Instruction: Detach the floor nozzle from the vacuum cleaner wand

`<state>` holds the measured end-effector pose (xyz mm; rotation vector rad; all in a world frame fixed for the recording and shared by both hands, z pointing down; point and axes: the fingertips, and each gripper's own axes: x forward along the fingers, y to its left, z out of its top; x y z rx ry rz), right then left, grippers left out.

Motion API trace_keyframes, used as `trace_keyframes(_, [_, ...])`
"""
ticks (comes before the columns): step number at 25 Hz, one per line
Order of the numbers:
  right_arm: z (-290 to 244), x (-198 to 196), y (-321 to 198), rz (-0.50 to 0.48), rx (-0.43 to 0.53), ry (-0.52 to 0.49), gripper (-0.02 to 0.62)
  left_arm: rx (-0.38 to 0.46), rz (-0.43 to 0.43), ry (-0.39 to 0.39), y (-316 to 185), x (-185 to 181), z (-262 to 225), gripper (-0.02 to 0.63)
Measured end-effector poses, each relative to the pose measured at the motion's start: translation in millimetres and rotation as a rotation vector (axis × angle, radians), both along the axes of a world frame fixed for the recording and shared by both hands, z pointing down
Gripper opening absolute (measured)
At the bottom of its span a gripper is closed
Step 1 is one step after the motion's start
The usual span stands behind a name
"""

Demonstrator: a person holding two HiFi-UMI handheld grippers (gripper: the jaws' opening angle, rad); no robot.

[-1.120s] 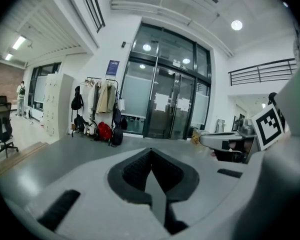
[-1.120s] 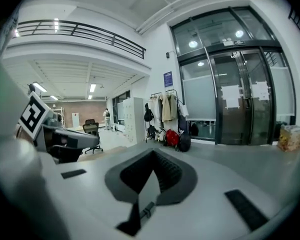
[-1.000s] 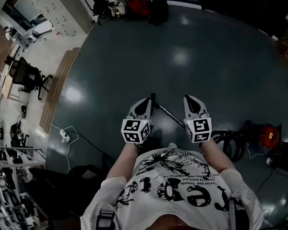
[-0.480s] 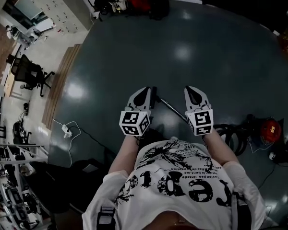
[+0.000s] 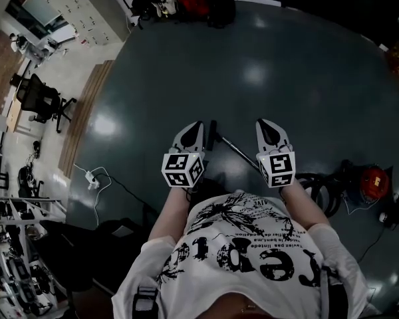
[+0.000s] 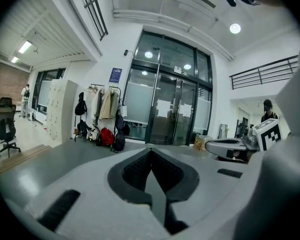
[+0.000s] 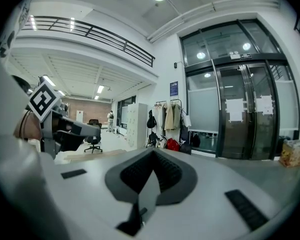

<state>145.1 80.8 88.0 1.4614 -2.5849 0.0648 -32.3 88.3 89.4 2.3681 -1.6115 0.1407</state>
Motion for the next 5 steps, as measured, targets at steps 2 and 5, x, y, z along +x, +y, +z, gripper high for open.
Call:
trace_keyframes(2, [-4.1, -0.5, 2.1, -0.009, 0.011, -0.01, 0.003, -0.012, 0.002, 0.033, 0.4, 0.2, -0.8, 0.005])
trace_keyframes(5, [-11.1, -0.4, 5.3, -0.018, 0.031, -0.012, 0.003, -0.008, -0.002, 0.08, 0.8, 0.6, -6.8, 0.005])
